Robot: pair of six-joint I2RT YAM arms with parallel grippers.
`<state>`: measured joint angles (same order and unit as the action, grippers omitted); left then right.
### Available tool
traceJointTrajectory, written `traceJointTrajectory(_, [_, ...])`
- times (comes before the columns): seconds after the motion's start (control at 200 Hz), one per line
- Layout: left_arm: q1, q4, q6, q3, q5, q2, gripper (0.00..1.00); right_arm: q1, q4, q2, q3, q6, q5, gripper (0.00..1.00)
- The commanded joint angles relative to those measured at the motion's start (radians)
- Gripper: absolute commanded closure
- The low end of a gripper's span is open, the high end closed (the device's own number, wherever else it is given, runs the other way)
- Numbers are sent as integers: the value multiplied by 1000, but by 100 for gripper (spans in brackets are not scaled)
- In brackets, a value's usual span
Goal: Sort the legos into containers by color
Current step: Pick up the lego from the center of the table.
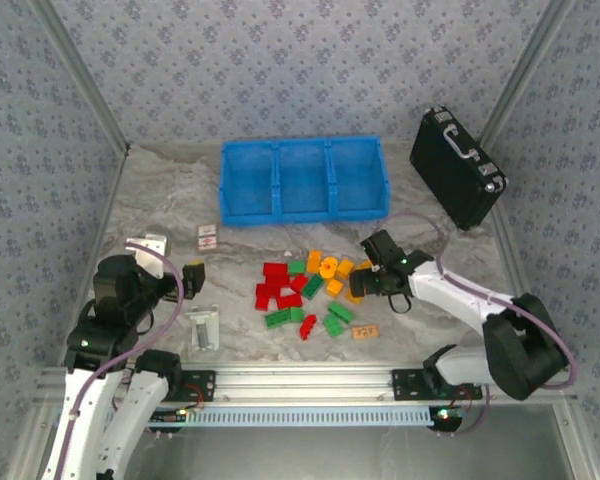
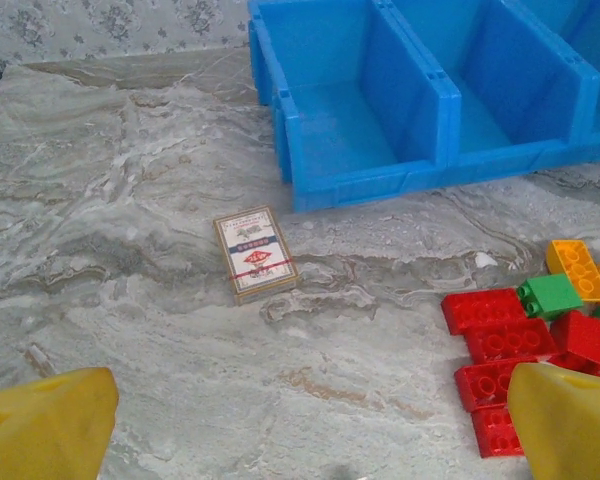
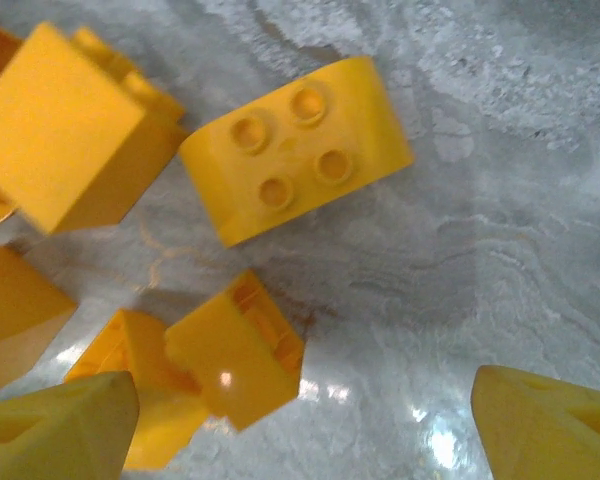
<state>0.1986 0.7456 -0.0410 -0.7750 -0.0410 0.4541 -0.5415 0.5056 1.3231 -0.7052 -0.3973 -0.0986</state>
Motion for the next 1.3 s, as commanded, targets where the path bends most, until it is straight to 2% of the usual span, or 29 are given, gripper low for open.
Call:
traceJointTrajectory(0.0, [4,-9,42,-1,-11,3,0,33,-27,52,-37,-25,-7,14])
traceJointTrajectory(0.17, [4,4,83,-18,1,40,0,54,-96,134,-72,8,17,15])
traceJointTrajectory(0.47, [4,1,107,-33,-2,95,0,60,-104,274,-160,74,6,14])
traceJointTrajectory(0.85, [4,-12,130,-40,-14,127,0,69,-106,292,-138,101,19,14])
traceJointTrajectory(0.965, [4,-13,132,-38,-15,131,0,78,-108,298,-137,114,37,10])
traceJointTrajectory(1.075, [4,-10,129,-38,-16,136,0,78,-104,316,-145,117,51,9])
traceJointTrajectory(1.295, [4,-21,132,-34,-22,147,0,69,-106,316,-129,102,41,15])
